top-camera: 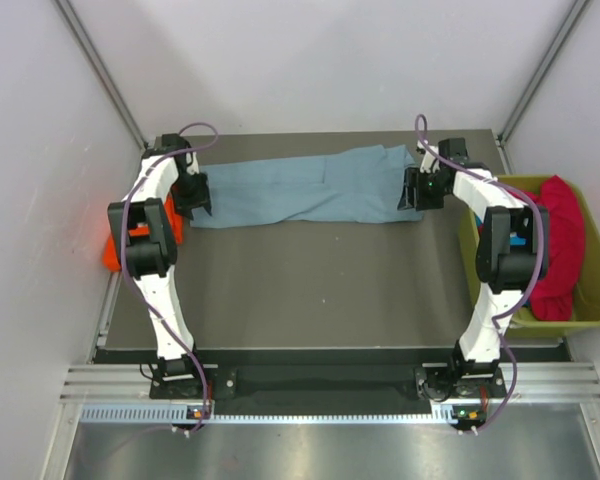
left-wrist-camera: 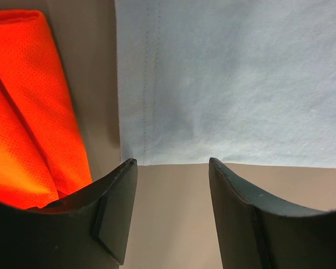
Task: Fold and stack the t-shirts
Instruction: Fold the tshirt
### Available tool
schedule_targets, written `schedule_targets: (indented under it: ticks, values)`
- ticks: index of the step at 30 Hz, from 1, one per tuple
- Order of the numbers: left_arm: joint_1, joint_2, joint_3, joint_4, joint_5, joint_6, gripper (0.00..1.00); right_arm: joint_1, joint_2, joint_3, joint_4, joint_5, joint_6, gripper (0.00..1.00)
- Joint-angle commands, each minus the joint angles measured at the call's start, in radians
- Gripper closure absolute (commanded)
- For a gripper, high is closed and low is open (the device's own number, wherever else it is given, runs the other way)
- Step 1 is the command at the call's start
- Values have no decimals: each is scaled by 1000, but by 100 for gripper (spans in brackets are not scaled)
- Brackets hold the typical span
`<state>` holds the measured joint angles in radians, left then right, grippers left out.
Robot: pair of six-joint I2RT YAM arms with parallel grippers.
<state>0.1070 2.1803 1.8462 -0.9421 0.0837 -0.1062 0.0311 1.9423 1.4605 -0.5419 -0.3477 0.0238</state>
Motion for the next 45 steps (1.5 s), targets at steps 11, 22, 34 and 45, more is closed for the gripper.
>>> schedule_targets:
  ticks: [11, 22, 34, 45]
  values:
    - [10, 25, 2, -11, -6, -3, 42, -23, -5, 26, -21, 29, -64, 50]
    - [11, 45, -7, -6, -27, -9, 86, -22, 76, 73, -20, 23, -107, 93]
    - [20, 47, -24, -1, -32, -4, 100, -23, 95, 80, -20, 50, -130, 100]
    - [23, 53, -28, -3, -35, -7, 95, -23, 81, 74, -27, 98, -131, 53]
